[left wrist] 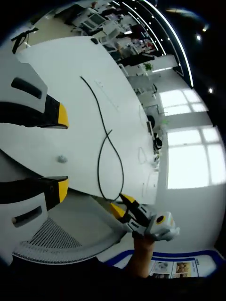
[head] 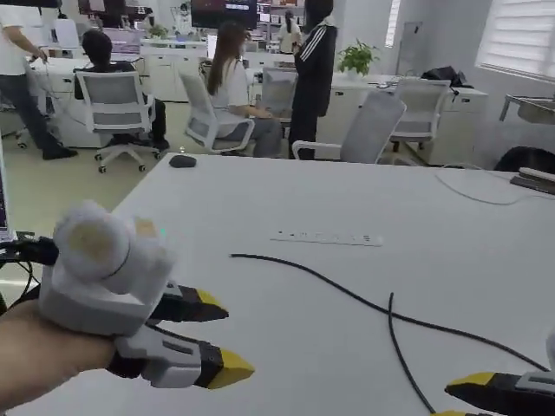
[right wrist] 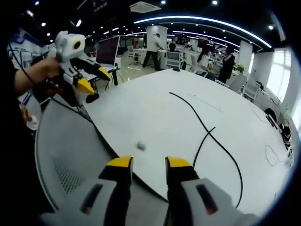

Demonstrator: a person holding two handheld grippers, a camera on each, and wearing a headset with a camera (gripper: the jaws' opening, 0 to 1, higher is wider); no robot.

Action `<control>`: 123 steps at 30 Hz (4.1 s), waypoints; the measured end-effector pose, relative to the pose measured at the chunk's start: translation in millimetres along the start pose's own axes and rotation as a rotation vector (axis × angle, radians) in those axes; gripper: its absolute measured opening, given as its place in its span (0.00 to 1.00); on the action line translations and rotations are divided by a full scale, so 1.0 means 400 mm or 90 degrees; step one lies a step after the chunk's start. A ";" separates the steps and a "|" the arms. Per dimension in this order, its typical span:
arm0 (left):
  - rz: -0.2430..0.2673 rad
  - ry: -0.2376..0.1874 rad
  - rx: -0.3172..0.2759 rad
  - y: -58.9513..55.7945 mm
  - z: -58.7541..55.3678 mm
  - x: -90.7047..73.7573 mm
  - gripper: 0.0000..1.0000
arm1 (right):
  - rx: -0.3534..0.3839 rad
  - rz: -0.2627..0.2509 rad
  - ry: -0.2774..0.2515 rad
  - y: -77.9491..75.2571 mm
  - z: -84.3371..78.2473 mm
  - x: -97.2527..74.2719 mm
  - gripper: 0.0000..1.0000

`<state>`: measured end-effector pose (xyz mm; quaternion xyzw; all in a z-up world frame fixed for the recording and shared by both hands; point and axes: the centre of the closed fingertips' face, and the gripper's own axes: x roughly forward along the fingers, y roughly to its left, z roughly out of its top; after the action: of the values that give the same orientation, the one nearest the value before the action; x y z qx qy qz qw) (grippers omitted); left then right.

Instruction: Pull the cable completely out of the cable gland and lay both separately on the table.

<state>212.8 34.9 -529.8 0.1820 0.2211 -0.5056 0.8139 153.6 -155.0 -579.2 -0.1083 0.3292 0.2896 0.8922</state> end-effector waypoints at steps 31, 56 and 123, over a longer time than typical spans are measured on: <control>0.188 0.005 -0.295 0.040 -0.263 -0.062 0.83 | 0.195 -0.009 0.027 0.010 -0.117 -0.025 0.55; 0.165 0.017 -0.290 0.009 -0.270 -0.057 0.77 | 0.200 0.006 0.052 0.037 -0.138 0.017 0.53; 0.184 0.004 -0.274 0.029 -0.235 -0.084 0.75 | 0.163 0.010 0.020 0.010 -0.053 -0.028 0.53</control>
<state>193.6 113.7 -589.1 0.0357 0.2977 -0.3245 0.8971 133.0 -164.8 -588.1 0.0043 0.3779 0.2503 0.8914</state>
